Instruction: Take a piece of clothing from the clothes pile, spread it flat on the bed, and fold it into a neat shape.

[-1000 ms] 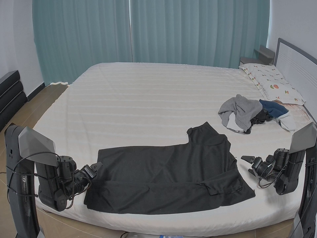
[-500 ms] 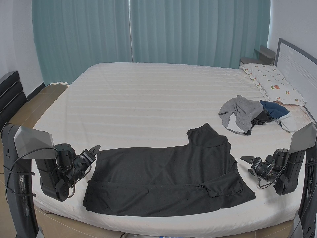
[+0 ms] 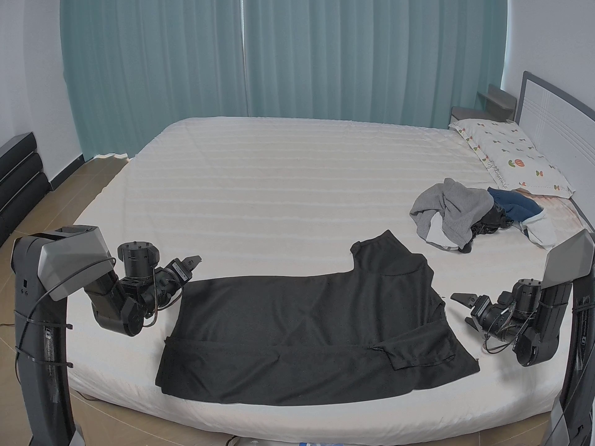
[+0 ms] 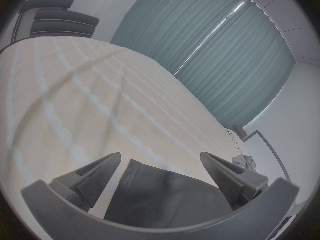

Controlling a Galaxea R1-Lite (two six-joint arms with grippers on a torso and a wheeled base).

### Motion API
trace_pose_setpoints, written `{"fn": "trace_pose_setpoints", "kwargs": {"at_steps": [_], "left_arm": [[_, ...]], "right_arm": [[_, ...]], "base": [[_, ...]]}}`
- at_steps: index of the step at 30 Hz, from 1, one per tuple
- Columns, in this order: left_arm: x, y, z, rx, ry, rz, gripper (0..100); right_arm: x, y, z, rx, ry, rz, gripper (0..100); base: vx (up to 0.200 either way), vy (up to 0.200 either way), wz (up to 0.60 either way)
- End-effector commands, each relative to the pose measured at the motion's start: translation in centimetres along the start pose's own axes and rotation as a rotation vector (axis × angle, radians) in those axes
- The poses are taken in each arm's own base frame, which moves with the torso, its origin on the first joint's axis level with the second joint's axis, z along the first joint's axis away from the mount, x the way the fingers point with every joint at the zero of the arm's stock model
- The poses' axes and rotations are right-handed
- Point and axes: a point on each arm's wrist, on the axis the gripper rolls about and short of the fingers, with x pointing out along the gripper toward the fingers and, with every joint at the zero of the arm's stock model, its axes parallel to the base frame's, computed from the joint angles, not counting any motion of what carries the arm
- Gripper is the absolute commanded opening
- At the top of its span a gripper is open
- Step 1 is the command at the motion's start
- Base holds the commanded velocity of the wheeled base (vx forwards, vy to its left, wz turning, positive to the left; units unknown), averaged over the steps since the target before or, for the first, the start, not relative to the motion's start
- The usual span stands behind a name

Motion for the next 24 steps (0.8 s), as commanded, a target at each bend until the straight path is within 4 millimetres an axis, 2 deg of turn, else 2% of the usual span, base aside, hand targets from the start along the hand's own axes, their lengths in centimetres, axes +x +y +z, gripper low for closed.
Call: {"fn": "trace_pose_setpoints", "kwargs": {"at_steps": [1, 7, 15, 16, 24], "left_arm": [[2.9, 1.6, -0.8, 0.005, 0.022, -0.002, 100], [2.8, 1.8, -1.6, 0.010, 0.041, 0.009, 100], [2.7, 1.8, -1.6, 0.009, 0.038, 0.007, 100], [2.7, 1.7, -1.5, 0.009, 0.036, 0.005, 0], [1.5, 2.0, -2.0, 0.016, 0.016, -0.012, 0]], "right_arm": [[0.0, 0.0, 0.0, -0.005, -0.004, 0.005, 100], [0.1, -0.1, -0.1, -0.004, -0.003, 0.001, 100], [0.1, -0.1, -0.1, -0.006, -0.001, 0.002, 100], [0.1, -0.1, -0.1, -0.006, -0.001, 0.002, 100], [0.1, -0.1, -0.1, -0.006, -0.001, 0.002, 100]], "base": [[0.000, 0.000, 0.00], [0.000, 0.000, 0.00], [0.000, 0.000, 0.00], [0.000, 0.000, 0.00], [0.000, 0.000, 0.00]]}}
